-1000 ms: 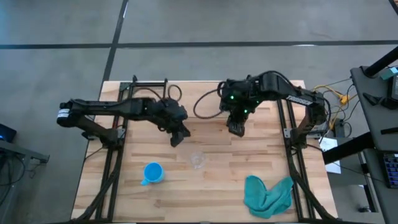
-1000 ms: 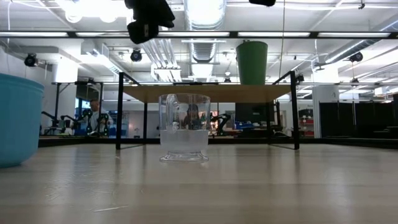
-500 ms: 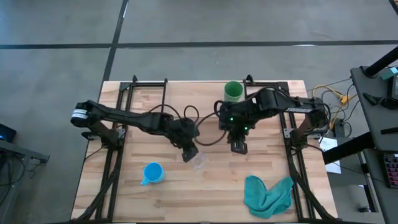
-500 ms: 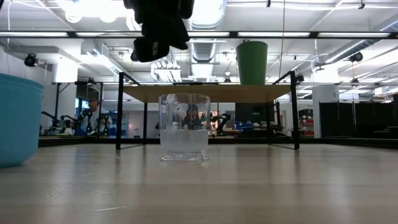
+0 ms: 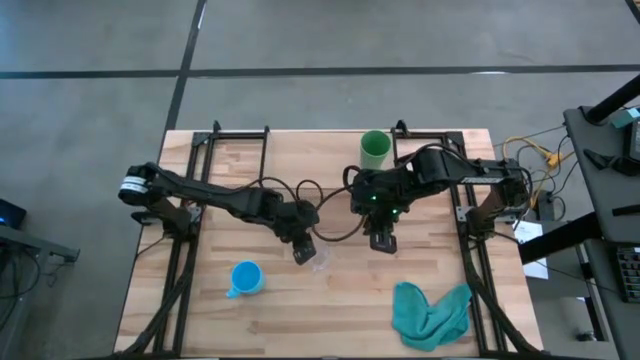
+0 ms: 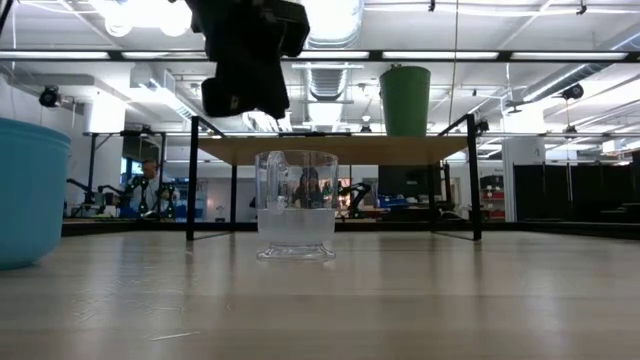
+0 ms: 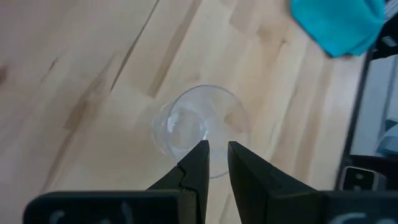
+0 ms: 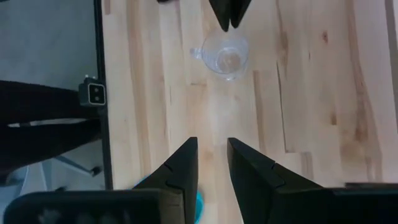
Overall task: Stack small to large cups/mugs on shelf
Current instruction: Put the transparent mug on the shelf
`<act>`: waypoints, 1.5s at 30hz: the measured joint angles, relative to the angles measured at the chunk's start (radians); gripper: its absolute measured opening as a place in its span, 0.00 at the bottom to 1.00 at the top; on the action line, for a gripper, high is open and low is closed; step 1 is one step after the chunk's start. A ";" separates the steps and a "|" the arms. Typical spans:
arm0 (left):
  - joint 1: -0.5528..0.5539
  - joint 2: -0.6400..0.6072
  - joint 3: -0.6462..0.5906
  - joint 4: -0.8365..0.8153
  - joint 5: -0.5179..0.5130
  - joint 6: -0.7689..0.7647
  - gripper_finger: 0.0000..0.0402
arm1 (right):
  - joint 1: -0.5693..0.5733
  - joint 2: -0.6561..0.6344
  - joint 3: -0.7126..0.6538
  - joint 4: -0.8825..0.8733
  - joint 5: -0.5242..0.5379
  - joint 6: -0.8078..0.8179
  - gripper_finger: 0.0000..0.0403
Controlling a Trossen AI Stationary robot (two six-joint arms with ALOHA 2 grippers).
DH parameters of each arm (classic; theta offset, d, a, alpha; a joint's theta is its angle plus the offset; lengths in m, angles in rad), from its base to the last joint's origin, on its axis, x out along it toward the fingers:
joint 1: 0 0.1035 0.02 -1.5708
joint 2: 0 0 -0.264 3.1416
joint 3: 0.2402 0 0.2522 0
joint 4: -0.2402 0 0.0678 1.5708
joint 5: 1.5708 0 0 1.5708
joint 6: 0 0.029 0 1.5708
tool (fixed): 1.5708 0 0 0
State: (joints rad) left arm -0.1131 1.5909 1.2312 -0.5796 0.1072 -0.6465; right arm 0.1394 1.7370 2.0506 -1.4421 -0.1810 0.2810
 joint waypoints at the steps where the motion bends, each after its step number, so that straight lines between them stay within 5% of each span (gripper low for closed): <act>1: 0.000 0.007 0.000 -0.003 -0.003 -0.001 0.11 | 0.000 0.000 0.000 0.007 0.000 0.000 0.20; 45: 0.000 0.134 -0.001 -0.004 -0.060 0.026 0.11 | 0.000 0.000 0.000 0.118 0.000 0.008 0.24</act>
State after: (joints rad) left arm -0.1131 1.7253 1.2301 -0.5840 0.0467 -0.6209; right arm 0.1394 1.7367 2.0510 -1.3243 -0.1814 0.2886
